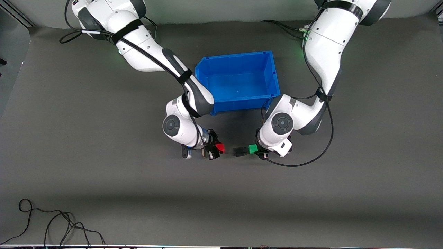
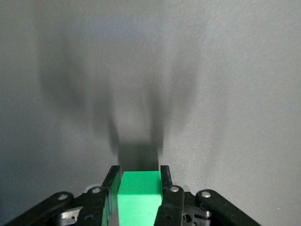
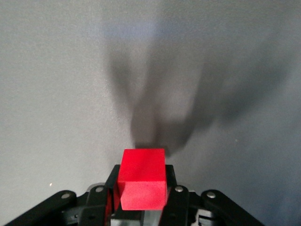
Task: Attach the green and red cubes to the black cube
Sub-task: 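Carry the red cube and green cube toward the black cube, then lower both cubes against the black cube's sides and open both grippers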
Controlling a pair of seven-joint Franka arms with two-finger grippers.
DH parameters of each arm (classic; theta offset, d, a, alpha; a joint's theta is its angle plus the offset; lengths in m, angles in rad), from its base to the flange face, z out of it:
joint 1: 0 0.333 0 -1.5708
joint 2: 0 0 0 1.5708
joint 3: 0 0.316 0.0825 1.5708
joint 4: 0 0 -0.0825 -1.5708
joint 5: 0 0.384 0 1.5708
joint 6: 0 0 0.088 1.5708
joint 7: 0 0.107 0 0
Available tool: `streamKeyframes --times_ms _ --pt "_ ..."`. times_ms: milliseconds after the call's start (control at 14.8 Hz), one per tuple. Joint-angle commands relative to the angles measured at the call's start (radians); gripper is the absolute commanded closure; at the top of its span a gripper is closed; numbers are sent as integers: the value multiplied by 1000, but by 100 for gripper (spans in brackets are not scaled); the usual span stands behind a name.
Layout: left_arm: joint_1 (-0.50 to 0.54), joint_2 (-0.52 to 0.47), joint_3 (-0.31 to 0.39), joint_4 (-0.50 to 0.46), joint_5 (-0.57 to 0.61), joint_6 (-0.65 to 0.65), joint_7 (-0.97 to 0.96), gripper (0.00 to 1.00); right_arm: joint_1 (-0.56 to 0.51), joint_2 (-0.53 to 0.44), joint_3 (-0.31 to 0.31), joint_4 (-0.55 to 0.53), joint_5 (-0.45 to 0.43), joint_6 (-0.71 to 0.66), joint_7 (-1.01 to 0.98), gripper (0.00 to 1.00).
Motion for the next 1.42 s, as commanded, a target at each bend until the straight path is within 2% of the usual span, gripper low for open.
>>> streamKeyframes --times_ms 0,472,1080,1215,1282,1350 --pt "-32 22 16 18 -3 22 -38 99 14 59 -11 85 -30 4 -6 83" --pt "-36 35 16 23 -7 62 -54 99 45 113 -11 175 -44 4 -8 83" --pt "-43 39 16 23 14 72 -58 99 60 139 -11 197 -53 38 1 81" --pt "-52 39 16 32 16 72 -60 98 71 147 -11 209 -53 38 6 74" --pt "-55 41 16 32 16 72 -58 98 71 147 -11 211 -52 38 6 67" --pt "-55 41 16 32 16 70 -58 97 71 147 -11 211 -52 38 8 67"
